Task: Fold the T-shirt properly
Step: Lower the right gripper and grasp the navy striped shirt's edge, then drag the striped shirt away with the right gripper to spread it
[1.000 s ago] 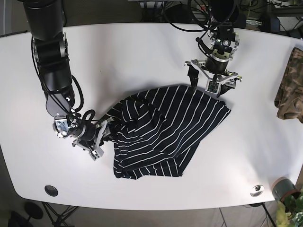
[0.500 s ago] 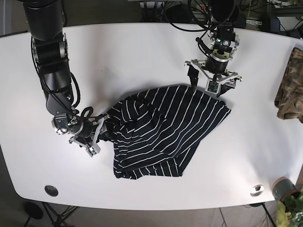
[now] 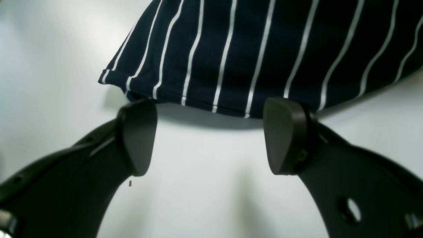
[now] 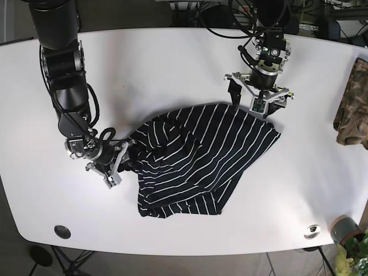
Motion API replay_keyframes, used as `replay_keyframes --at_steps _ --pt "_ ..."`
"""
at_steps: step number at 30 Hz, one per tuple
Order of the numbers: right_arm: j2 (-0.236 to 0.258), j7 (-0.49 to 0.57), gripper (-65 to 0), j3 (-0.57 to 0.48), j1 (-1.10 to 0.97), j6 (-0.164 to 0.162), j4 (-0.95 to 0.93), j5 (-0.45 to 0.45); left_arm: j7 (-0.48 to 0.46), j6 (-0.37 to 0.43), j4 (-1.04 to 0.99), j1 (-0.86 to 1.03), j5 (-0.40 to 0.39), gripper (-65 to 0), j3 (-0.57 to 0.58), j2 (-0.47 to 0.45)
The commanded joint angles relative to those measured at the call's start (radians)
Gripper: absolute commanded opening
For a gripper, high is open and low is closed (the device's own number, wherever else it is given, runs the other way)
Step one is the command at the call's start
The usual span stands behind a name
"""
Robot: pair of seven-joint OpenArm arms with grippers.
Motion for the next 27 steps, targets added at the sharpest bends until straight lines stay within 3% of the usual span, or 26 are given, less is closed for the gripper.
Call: replay_keyframes --at_steps 1,3,10,17,27 --pt "0.006 -0.001 -52.8 0.005 0.025 0.008 0.01 0.001 -0.021 0.003 0.016 -0.007 -0.009 -19.2 0.0 -0.002" --pt "0.006 -0.003 -63.1 0.005 0.023 0.011 0.012 0.001 -0.021 0.003 0.016 -0.007 -0.009 -19.2 0.0 -0.002" --pt "0.012 -0.035 -62.9 0.008 -0.061 0.007 0.208 0.002 -0.021 0.006 0.021 -0.036 -0.01 -18.6 -0.037 0.006" --pt "0.006 -0.243 -62.9 0.174 -0.136 0.011 0.54 -0.004 -0.02 0.006 0.024 -0.07 -0.01 -18.5 -0.051 0.015" --pt "0.005 -0.472 -62.9 0.263 -0.112 0.007 0.903 -0.006 -0.02 0.006 0.024 -0.09 -0.012 -18.5 -0.052 0.015"
